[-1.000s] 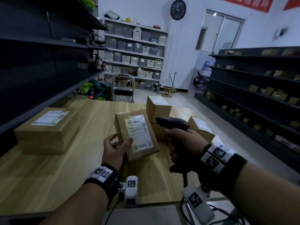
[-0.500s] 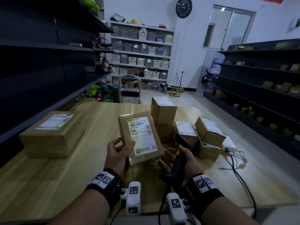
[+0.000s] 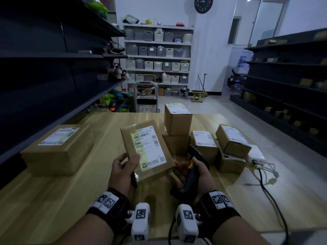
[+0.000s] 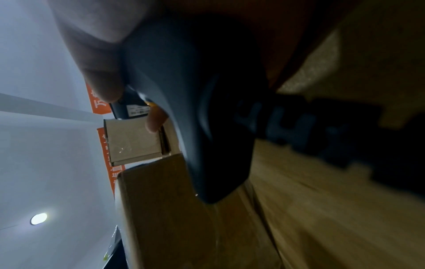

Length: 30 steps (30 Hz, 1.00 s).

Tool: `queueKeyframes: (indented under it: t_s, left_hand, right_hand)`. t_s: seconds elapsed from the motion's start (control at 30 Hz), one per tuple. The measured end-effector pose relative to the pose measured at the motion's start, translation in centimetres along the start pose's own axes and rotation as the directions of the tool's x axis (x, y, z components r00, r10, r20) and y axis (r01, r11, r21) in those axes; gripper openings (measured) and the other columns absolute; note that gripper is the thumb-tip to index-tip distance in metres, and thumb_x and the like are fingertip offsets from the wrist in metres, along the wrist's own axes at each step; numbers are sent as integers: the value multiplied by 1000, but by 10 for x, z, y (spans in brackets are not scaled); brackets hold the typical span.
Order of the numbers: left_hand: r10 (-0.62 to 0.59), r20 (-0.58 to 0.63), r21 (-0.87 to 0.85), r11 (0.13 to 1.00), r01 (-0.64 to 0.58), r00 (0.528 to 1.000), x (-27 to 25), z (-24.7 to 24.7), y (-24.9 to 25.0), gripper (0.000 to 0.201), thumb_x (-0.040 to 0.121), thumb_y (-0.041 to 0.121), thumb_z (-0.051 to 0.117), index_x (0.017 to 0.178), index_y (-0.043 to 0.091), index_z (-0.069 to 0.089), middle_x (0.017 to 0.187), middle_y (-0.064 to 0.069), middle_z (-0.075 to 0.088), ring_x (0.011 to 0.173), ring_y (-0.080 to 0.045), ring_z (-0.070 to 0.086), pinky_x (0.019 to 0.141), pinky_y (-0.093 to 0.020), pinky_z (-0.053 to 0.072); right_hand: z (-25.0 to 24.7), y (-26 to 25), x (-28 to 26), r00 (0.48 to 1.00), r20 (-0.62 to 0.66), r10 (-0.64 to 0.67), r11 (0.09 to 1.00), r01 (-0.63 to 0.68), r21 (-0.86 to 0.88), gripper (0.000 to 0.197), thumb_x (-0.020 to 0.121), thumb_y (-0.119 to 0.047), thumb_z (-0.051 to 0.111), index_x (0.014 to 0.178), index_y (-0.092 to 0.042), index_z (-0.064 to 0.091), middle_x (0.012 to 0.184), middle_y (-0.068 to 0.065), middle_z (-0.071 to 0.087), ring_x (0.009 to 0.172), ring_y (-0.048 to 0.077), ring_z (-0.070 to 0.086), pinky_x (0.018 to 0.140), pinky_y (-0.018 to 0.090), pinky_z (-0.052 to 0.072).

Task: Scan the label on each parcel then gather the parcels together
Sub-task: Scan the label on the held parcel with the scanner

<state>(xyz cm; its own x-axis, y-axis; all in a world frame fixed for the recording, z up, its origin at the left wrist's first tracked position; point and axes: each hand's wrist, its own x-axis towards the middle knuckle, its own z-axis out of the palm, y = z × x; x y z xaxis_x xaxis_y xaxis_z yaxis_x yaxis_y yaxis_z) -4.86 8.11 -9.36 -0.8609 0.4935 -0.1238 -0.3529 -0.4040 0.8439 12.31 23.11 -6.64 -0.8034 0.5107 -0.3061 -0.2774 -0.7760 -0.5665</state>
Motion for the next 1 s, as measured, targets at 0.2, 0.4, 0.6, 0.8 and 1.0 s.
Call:
queueKeyframes:
  t_s: [0.2, 0.4, 0.6, 0.8, 1.0]
  left_hand:
    - [-142, 39, -10, 990, 143, 989, 18, 1, 26, 79, 72, 43, 97, 137, 5, 73, 129, -25, 78, 117, -45, 77, 102, -64, 60]
    - [-206, -89, 117, 970, 215, 975, 62, 7, 78, 55, 89, 56, 82, 123, 13, 78, 108, -19, 85, 99, -39, 80, 75, -50, 66]
    - [-140, -232, 421, 878, 229, 963, 158, -24, 61, 129, 18, 81, 100, 128, 19, 75, 110, -15, 84, 99, -46, 81, 95, -64, 61]
    - [-205, -145, 363, 899, 245, 968, 140, 11, 55, 128, 17, 90, 93, 120, 15, 77, 109, -16, 85, 102, -43, 82, 103, -59, 60]
    - [49, -170, 570, 820, 58, 984, 92, 22, 64, 72, 66, 84, 86, 91, 17, 79, 97, -7, 84, 97, -35, 79, 102, -48, 60]
  right_hand:
    - [-4, -2, 6, 1000, 22, 21, 999, -22, 43, 36, 82, -44, 74, 75, -9, 74, 133, 20, 73, 131, 36, 66, 112, 59, 48]
    - [-7, -3, 10, 999, 19, 26, 999, -27, 47, 34, 90, -44, 70, 86, -10, 68, 132, 20, 74, 128, 36, 68, 104, 59, 52]
    - [-5, -5, 13, 998, 28, 55, 998, -55, 25, 35, 83, -43, 73, 92, -11, 64, 125, 25, 76, 124, 39, 69, 99, 59, 54]
    - [-8, -4, 18, 998, 41, 53, 998, -54, 22, 38, 76, -44, 75, 91, -11, 64, 127, 26, 75, 125, 40, 69, 100, 59, 54]
    - [-8, -3, 19, 999, 44, 31, 999, -32, 16, 36, 80, -44, 74, 92, -11, 66, 127, 26, 74, 113, 38, 76, 105, 60, 52]
